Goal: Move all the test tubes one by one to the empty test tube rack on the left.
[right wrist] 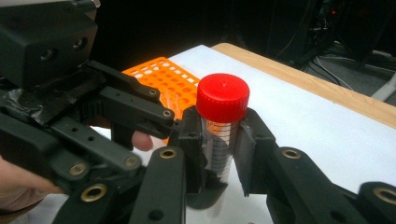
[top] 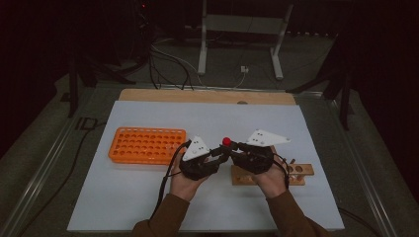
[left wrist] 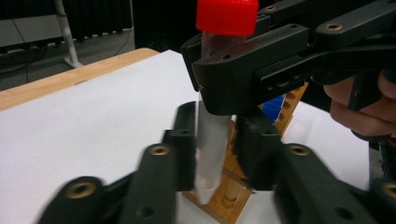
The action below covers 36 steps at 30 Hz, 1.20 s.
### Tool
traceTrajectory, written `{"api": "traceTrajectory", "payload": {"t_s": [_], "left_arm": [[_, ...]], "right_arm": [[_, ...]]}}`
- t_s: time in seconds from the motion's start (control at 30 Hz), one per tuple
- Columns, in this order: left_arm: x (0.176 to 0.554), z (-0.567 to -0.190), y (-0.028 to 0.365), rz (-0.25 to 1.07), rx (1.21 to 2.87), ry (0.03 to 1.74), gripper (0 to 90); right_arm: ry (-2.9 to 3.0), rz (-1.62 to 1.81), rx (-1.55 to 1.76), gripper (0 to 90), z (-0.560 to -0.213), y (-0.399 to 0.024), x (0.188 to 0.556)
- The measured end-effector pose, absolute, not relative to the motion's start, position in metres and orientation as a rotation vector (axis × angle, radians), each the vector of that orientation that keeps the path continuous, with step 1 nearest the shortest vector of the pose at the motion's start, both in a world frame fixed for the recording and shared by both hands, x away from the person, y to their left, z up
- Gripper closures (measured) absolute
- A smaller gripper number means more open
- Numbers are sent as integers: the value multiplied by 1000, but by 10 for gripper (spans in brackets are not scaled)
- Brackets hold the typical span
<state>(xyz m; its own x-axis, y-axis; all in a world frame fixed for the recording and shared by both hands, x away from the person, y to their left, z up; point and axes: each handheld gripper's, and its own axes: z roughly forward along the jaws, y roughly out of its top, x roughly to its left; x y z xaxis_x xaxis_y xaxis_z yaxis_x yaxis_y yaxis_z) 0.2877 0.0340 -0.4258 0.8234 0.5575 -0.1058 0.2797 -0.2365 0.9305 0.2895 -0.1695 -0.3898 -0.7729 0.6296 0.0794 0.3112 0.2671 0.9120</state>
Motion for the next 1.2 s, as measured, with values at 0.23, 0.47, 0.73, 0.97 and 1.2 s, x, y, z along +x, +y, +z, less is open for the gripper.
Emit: {"api": "traceTrajectory", "payload": {"t_s": [0.23,0.47,0.73,0.97,1.2], "left_arm": [[287,-425,36,325,1842,638,752],[289,-424,50,357,1834,677,754],[290,-425,70,393,1831,717,753],[292,-424,90,422,1811,757,753],[292,-422,109,450,1787,793,753]], "right_arm": [[2225,1564,846,453,-387,-178,287],[2150,1523,908,215,-385,-199,287],[2095,1480,971,100,-393,-225,285],[2049,1449,1037,28,-400,-249,283],[1991,1442,1067,3,-400,-267,279]]}}
